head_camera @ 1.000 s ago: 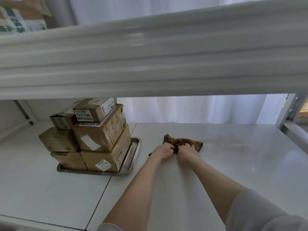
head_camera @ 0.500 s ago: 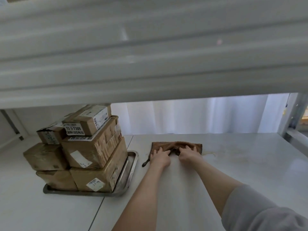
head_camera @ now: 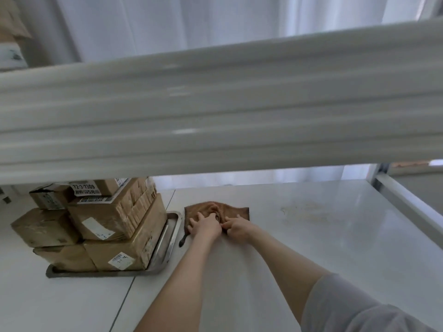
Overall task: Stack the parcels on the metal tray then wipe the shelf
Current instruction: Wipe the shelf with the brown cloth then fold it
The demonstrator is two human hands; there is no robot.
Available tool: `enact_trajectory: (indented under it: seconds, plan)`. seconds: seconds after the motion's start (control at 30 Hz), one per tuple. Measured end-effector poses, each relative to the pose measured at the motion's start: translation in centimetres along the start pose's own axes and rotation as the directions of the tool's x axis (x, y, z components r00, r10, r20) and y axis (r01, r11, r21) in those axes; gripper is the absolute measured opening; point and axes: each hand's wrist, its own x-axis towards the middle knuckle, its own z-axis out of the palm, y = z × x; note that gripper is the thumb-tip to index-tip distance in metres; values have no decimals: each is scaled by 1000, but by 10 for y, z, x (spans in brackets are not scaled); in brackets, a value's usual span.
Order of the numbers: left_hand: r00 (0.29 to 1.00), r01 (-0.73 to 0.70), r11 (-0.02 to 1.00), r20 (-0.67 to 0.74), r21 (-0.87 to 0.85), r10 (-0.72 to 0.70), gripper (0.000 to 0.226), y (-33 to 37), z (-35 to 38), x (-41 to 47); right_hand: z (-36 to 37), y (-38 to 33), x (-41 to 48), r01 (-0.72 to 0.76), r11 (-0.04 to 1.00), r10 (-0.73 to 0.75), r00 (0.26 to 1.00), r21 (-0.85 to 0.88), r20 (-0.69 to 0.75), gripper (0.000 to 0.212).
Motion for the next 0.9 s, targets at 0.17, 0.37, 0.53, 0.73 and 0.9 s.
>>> enact_trajectory:
  seconds: [0.17, 0.37, 0.53, 0.73, 0.9]
  plan:
    - [971, -209, 977, 126, 46, 202, 52, 48, 17, -26, -12, 58, -46, -206, 979, 205, 976, -4, -67, 49]
    - [867, -440, 898, 252, -20, 430, 50, 106, 53, -84, -16, 123, -92, -473, 880, 466, 875, -29, -134, 52]
    - [873, -421, 906, 257, -27, 414, 55, 99, 57, -108, -10, 98, -111, -511, 857, 502, 856, -63, -124, 58]
    - [991, -109, 992, 86, 67, 103, 56, 26, 50, -99, 15, 47, -106, -147, 978, 155, 987, -147, 48, 56]
    - [991, 96, 991, 79, 97, -104, 50, 1, 48, -82, 28, 20, -113, 80, 993, -70, 991, -82, 114, 49]
